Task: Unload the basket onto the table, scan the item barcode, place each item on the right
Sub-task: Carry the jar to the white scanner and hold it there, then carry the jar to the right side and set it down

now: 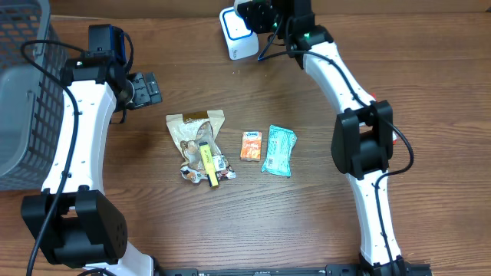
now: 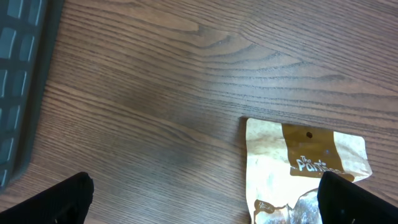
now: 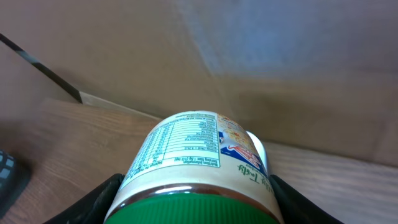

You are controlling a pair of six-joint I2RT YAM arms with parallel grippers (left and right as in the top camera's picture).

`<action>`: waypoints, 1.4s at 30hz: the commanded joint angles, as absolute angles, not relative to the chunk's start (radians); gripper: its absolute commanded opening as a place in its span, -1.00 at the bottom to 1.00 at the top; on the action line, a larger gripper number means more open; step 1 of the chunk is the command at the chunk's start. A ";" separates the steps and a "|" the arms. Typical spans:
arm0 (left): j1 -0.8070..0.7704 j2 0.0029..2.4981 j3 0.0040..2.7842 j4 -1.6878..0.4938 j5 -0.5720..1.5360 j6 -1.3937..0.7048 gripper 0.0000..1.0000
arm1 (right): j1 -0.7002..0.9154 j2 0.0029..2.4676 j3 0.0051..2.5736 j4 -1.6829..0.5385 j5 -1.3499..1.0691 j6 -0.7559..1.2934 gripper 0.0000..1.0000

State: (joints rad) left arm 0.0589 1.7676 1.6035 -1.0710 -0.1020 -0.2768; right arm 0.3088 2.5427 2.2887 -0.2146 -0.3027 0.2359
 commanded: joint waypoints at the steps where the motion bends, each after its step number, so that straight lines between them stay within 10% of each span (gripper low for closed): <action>1: 0.052 1.752 1.619 -1.069 -0.107 -0.254 1.00 | 0.328 2.563 2.310 -0.155 -0.316 0.238 -0.93; 27: 0.052 1.752 1.619 -1.069 -0.107 -0.254 1.00 | 0.324 2.462 2.310 -0.014 -0.272 0.322 -0.93; 42: 0.052 1.752 1.619 -1.069 -0.107 -0.254 0.99 | 0.145 1.991 2.310 -0.811 -0.300 0.312 -0.93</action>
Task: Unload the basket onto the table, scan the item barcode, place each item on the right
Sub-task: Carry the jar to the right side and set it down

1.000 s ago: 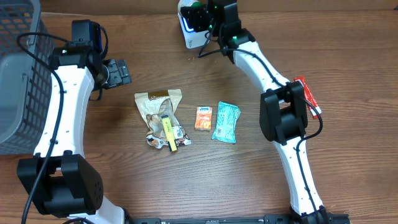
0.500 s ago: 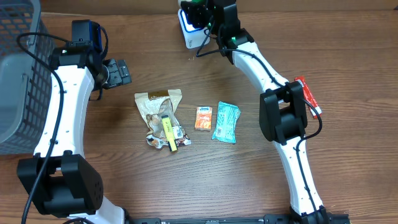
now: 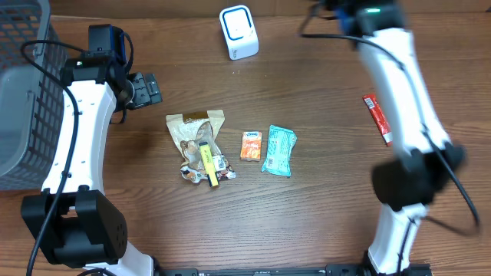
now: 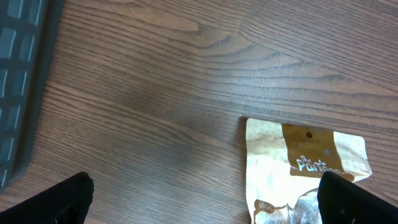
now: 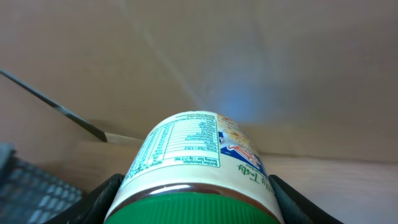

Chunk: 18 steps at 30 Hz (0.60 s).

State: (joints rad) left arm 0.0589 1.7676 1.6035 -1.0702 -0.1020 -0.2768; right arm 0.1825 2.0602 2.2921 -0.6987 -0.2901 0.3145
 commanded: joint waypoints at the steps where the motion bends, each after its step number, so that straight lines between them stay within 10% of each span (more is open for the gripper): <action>1: 0.052 1.752 1.619 -1.069 -0.107 -0.254 1.00 | 0.126 1.980 2.310 -0.890 -0.295 0.306 -0.93; 10: 0.052 1.752 1.619 -1.069 -0.107 -0.254 0.99 | -0.003 2.037 2.230 -1.495 -0.209 0.154 -0.92; 18: 0.052 1.752 1.619 -1.069 -0.107 -0.254 1.00 | -0.013 2.043 1.880 -1.415 -0.109 0.151 -0.92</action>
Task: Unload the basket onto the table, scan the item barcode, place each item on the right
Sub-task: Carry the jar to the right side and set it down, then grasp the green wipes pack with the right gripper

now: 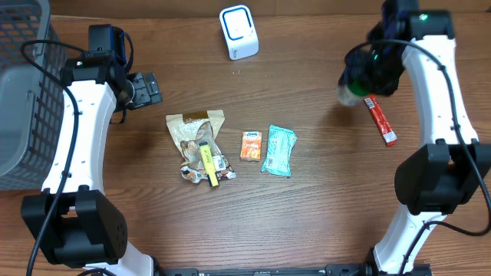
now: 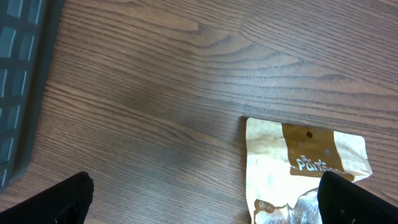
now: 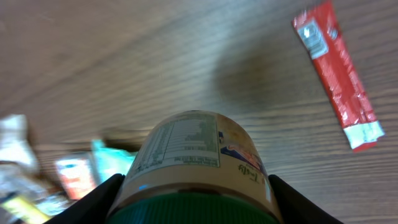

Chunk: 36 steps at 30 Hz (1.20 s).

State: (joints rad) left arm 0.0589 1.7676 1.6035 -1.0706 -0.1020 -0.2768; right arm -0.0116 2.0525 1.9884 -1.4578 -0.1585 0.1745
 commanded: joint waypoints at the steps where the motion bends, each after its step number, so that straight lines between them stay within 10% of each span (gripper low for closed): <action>1: 0.052 1.752 1.619 -1.069 -0.107 -0.254 1.00 | -0.013 2.043 1.835 -1.385 -0.103 0.151 -0.92; 19: 0.052 1.752 1.619 -1.069 -0.107 -0.254 1.00 | -0.084 2.043 1.496 -1.029 0.146 0.152 -0.61; 24: 0.052 1.752 1.619 -1.069 -0.107 -0.254 1.00 | -0.095 2.043 1.524 -1.035 0.104 0.156 0.53; 27: 0.052 1.752 1.619 -1.069 -0.107 -0.254 1.00 | -0.093 2.043 1.604 -1.084 0.021 0.155 0.89; 34: 0.052 1.752 1.619 -1.069 -0.107 -0.254 0.99 | -0.087 2.043 1.942 -1.357 -0.013 0.187 1.00; 36: 0.052 1.752 1.619 -1.069 -0.107 -0.254 0.99 | -0.073 2.042 2.036 -1.464 -0.096 0.185 0.72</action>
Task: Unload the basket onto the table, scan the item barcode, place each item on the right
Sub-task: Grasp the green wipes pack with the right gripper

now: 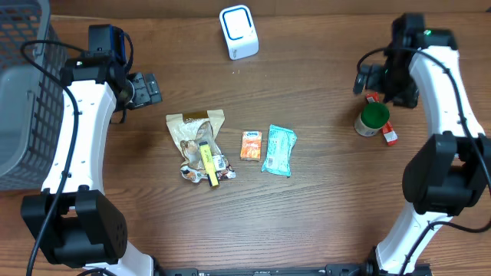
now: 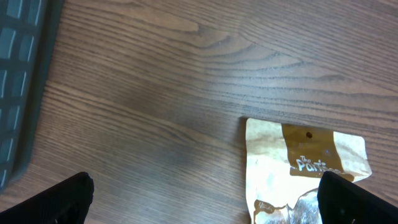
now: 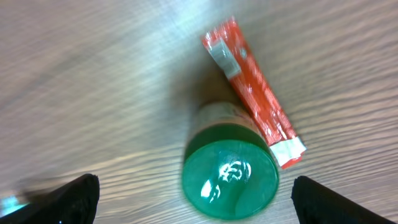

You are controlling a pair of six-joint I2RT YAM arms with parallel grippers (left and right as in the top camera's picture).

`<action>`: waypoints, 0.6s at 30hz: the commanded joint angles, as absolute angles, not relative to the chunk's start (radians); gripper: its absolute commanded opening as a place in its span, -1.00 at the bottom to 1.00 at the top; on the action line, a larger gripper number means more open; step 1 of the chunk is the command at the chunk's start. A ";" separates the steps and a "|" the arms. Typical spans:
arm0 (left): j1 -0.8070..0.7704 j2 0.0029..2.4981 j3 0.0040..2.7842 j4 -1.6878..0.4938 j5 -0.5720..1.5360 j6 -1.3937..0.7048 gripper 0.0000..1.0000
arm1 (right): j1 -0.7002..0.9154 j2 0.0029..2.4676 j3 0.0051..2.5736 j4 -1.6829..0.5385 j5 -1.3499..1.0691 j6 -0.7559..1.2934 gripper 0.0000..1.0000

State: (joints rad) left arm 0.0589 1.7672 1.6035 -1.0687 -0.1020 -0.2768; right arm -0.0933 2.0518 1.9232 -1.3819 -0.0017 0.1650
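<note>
A jar with a green lid [image 1: 373, 119] stands upright on the table at the right, touching a red stick packet [image 1: 387, 134]. In the right wrist view the lid [image 3: 229, 178] shows from straight above, beside the red packet [image 3: 252, 102]. My right gripper [image 3: 199, 202] hangs open above the jar [image 1: 382, 86], its fingers wide of the lid. The white and blue scanner [image 1: 238, 31] stands at the back middle. My left gripper [image 1: 146, 89] is open at the left, over bare wood [image 2: 202, 199] near a brown and cream snack bag [image 2: 305, 171].
A grey basket [image 1: 19, 92] fills the left edge; its wall shows in the left wrist view [image 2: 22, 74]. In the middle lie the snack bag [image 1: 196, 134] with a yellow item [image 1: 207, 163] on it, an orange packet [image 1: 251, 145] and a teal packet [image 1: 278, 150].
The right gripper held the jar in the air left of the red packet. Now the jar stands on the table against that packet and the gripper is open above it.
The right gripper held the jar beside the scanner at the back. Then it was at the back right with the jar, then lower near the red packet. Now the jar is let go on the table. The left arm has stayed still.
</note>
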 commanded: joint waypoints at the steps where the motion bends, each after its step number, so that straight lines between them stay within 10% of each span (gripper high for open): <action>1: 0.052 1.752 1.619 -1.069 -0.107 -0.254 0.99 | -0.067 2.043 2.055 -1.497 -0.127 0.185 0.61; 5: 0.052 1.752 1.619 -1.069 -0.107 -0.254 0.99 | -0.028 2.043 2.026 -1.563 -0.204 0.182 0.11; 18: 0.052 1.752 1.619 -1.069 -0.107 -0.254 1.00 | 0.225 2.043 1.620 -1.311 -0.295 0.199 0.12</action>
